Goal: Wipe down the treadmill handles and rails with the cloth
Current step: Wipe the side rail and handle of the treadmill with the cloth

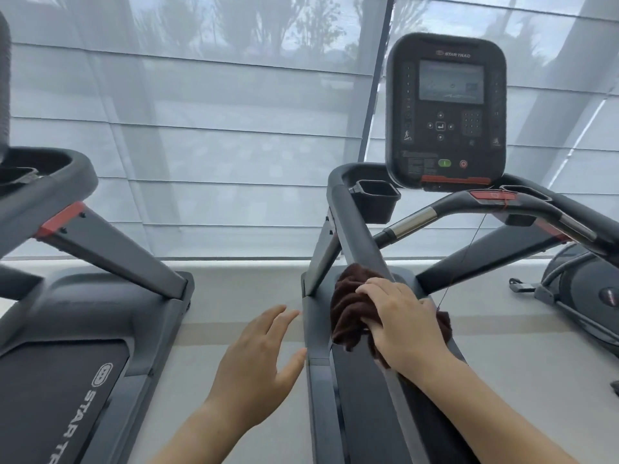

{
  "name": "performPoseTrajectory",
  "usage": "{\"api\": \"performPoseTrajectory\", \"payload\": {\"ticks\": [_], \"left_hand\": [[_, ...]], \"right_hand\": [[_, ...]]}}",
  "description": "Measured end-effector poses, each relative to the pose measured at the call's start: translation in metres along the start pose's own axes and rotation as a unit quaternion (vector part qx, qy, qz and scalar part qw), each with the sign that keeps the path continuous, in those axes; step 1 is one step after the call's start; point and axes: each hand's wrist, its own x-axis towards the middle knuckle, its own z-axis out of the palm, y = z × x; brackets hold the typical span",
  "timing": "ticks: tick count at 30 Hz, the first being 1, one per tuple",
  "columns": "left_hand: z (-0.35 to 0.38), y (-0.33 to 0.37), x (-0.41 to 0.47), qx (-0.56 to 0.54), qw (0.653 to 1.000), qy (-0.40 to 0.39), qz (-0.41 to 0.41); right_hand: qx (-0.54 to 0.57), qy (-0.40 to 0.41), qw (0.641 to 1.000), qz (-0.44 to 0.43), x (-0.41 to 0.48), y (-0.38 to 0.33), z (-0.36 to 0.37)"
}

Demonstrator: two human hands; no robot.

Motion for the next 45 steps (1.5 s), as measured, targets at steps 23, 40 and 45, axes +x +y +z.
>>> {"api": "performPoseTrajectory", "payload": {"ticks": [23, 40, 45], "left_hand": [[-0.259, -0.158, -0.307, 0.093, 0.965, 0.142, -0.199], [-0.351, -0.27, -0.32, 0.128, 0.944, 0.187, -0.241], [-0.375, -0.31, -0.287, 0.126, 0.943, 0.187, -0.246]], "right_hand": [[0.331, -0.124, 0.899, -0.258, -0.112, -0.401, 0.059], [0.389, -0.083, 0.869, -0.295, -0.046, -0.541, 0.086], [0.409, -0.076, 0.868, -0.271, 0.002, -0.566, 0.099]]}}
